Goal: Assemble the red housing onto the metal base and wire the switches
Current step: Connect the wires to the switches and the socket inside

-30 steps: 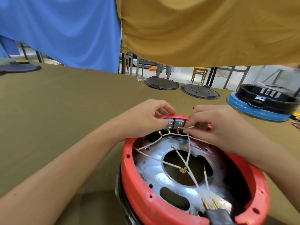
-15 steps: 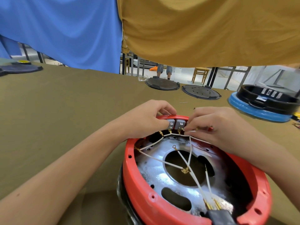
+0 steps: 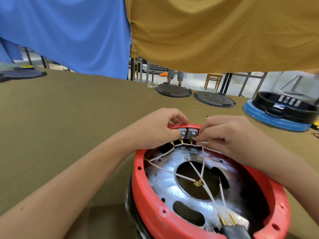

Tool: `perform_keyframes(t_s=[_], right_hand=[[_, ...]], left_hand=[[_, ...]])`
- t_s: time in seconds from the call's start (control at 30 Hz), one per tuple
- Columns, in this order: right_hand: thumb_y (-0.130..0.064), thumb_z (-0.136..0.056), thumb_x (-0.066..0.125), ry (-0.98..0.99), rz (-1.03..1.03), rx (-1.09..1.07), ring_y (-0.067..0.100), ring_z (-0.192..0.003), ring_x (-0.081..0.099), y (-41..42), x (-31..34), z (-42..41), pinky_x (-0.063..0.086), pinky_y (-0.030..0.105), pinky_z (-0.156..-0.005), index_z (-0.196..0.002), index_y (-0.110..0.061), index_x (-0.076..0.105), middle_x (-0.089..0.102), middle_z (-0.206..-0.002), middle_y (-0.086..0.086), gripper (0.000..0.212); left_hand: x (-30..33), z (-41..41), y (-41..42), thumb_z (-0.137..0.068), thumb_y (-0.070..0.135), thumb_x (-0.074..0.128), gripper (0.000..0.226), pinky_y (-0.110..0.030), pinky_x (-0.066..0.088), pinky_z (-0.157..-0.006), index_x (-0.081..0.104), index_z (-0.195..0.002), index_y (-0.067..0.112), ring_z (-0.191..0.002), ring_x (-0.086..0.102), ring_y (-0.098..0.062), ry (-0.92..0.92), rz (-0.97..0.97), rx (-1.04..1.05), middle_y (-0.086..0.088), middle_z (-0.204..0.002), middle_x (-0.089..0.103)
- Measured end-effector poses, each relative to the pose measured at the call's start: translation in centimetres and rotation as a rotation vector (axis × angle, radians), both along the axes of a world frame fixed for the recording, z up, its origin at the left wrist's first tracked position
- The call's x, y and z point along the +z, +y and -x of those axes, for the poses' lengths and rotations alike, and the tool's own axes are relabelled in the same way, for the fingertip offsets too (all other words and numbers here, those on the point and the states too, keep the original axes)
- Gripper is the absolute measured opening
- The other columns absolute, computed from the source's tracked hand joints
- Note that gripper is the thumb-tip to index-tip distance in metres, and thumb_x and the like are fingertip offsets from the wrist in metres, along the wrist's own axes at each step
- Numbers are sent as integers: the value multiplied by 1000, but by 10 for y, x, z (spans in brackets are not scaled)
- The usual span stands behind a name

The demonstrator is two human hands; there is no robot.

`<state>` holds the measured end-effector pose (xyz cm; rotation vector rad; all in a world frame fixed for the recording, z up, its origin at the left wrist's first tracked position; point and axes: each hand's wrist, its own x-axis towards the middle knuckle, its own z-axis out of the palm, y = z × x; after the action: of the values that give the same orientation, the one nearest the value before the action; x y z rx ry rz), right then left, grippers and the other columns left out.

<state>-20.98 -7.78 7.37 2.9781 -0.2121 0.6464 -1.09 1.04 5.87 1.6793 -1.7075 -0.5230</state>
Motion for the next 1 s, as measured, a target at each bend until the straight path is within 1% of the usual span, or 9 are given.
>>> perform_keyframes(t_s=[0.27,0.43,0.53,0.63,0.8,0.87,0.9,0.97,1.0], right_hand=[[-8,-79,79,73,21,-22,20,-68,66,-4,-1,-4,55,43,-57,-83,-15,80,70,-82,-3,8],[-16,-85,74,153,68,-11,17,-65,62,-4,5,-12,51,39,-52,-81,-21,77,66,-82,-8,7],[-18,-85,71,210,131,7,17,-63,61,-5,11,-15,49,37,-48,-80,-21,75,66,-83,-8,8],[-17,-86,71,220,194,31,20,-58,58,-6,12,-16,47,37,-44,-75,-18,72,63,-79,-5,10],[-20,-87,72,186,201,14,20,-58,56,-5,8,-18,49,39,-46,-79,-17,73,62,-81,-1,9],[-19,-86,75,126,134,3,18,-61,59,-6,7,-15,52,40,-51,-83,-17,77,64,-81,-1,4],[-19,-85,75,80,61,-19,14,-63,59,-7,8,-11,53,37,-56,-85,-18,78,64,-83,-3,3],[-22,-85,74,-51,-136,-66,8,-62,56,-10,9,-1,49,28,-60,-88,-24,79,63,-83,-8,5],[-26,-85,73,-109,-229,-80,10,-63,57,-10,10,4,47,24,-60,-87,-28,78,62,-82,-12,6]], left_hand=[[-2,0,-2,-90,24,63,26,-7,43,-70,62,-114,33,-83,61,8,-7,25,9,19,-99,64],[-3,-2,-1,-91,20,62,27,-3,40,-62,62,-116,29,-72,58,15,-4,32,16,19,-94,61],[-3,-1,-1,-91,19,62,27,-3,40,-64,63,-117,27,-71,57,15,-11,38,14,19,-92,61],[-3,-1,0,-91,17,62,26,-2,40,-63,63,-115,25,-70,57,15,-7,41,11,18,-91,61],[-3,-1,1,-91,17,61,26,-4,41,-65,63,-116,26,-72,57,14,-19,38,14,18,-92,61],[-2,0,1,-91,16,60,28,-6,42,-63,61,-117,28,-74,58,11,-23,24,20,18,-94,62],[-2,0,1,-92,16,59,29,-7,44,-65,60,-117,29,-78,59,10,-33,20,16,18,-97,62],[-3,0,2,-92,17,59,30,-10,46,-76,58,-117,31,-94,59,5,-69,41,1,15,-107,61],[-2,0,3,-91,18,60,28,-10,45,-80,57,-115,32,-101,57,3,-98,71,-9,14,-111,59]])
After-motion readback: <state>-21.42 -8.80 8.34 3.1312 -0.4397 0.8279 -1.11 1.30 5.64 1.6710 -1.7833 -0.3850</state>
